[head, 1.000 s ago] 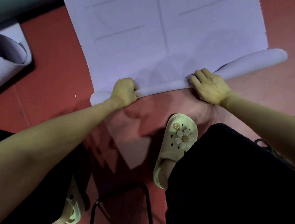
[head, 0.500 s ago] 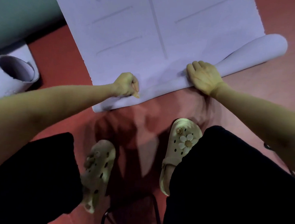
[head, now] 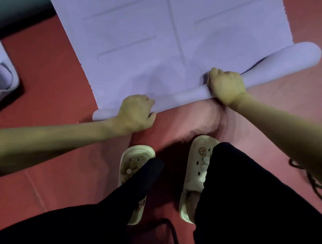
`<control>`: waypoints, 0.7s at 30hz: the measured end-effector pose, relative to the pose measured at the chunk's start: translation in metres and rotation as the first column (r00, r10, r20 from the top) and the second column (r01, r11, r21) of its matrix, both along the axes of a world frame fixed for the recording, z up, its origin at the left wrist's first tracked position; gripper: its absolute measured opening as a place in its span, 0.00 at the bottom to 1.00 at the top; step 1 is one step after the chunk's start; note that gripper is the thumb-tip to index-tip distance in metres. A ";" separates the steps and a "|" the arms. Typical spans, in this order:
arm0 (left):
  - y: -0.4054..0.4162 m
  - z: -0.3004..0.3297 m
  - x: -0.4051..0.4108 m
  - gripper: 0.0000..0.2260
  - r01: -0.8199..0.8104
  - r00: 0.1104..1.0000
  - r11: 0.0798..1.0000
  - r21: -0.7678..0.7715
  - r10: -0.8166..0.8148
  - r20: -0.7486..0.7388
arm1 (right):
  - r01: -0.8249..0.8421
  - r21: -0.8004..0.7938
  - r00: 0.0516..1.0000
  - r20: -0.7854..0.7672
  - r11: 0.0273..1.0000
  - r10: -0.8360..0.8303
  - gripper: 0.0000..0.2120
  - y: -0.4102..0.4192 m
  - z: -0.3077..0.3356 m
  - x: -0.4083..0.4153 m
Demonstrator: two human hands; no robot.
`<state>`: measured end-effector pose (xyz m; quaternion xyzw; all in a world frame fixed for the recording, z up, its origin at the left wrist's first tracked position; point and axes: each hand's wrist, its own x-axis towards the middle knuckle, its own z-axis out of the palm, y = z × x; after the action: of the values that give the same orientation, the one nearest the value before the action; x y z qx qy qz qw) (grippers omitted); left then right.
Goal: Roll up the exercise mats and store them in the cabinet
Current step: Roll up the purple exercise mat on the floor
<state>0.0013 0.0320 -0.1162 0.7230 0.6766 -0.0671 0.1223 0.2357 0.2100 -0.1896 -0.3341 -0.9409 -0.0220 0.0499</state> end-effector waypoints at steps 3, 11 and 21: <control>-0.005 -0.013 0.002 0.18 0.042 0.998 0.999 0.030 -0.040 -0.037 | -0.024 -0.108 0.999 -0.050 0.994 0.019 0.09 0.002 -0.001 0.004; 0.000 -0.028 0.002 0.07 -0.004 0.995 0.975 0.224 -0.019 0.099 | -0.127 0.186 0.991 -0.009 0.974 0.131 0.10 0.010 -0.005 0.000; 0.007 -0.033 -0.006 0.10 -0.333 0.882 0.937 0.109 0.269 0.387 | -0.088 0.174 0.946 -0.294 0.981 0.137 0.15 0.000 -0.007 0.023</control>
<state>-0.0045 0.0385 -0.1492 0.6162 0.7494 0.1473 0.1923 0.2587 0.2100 -0.1969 -0.2739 -0.9348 -0.0422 0.2221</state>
